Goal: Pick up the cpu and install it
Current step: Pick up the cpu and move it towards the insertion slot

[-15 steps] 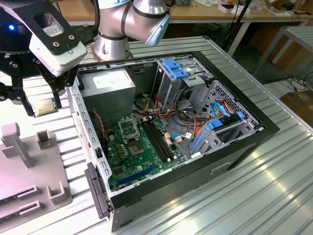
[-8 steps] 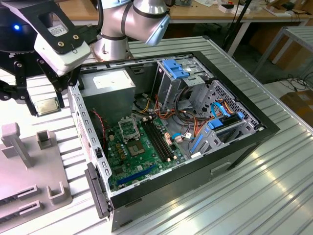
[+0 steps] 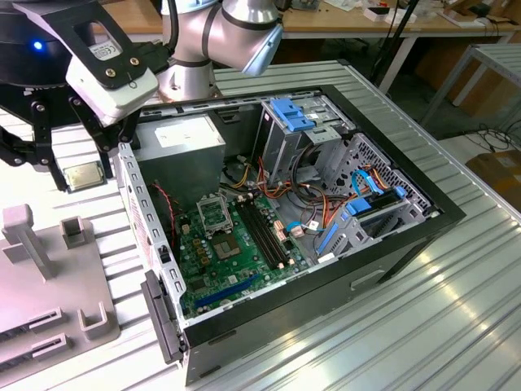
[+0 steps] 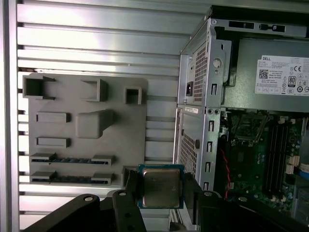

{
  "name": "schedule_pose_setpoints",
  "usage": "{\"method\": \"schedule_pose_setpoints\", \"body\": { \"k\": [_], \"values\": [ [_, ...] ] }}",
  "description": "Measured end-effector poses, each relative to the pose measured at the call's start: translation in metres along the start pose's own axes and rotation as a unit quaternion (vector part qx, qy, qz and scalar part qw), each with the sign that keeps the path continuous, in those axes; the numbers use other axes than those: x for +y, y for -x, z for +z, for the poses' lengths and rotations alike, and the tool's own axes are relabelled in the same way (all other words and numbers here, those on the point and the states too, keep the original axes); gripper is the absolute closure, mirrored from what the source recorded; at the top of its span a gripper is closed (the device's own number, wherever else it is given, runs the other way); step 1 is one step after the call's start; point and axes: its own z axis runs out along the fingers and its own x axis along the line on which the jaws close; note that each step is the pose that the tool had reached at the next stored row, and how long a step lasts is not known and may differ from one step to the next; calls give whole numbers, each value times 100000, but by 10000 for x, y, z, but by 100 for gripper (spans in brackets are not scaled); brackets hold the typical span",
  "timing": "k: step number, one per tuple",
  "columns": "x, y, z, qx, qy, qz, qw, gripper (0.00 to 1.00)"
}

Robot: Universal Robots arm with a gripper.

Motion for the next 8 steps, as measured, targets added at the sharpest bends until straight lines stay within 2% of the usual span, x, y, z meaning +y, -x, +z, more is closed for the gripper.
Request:
{"method": "schedule_pose_setpoints", "body": {
  "k": [8],
  "values": [
    [0,10,1,-12,0,8,100000,53]
  ]
}}
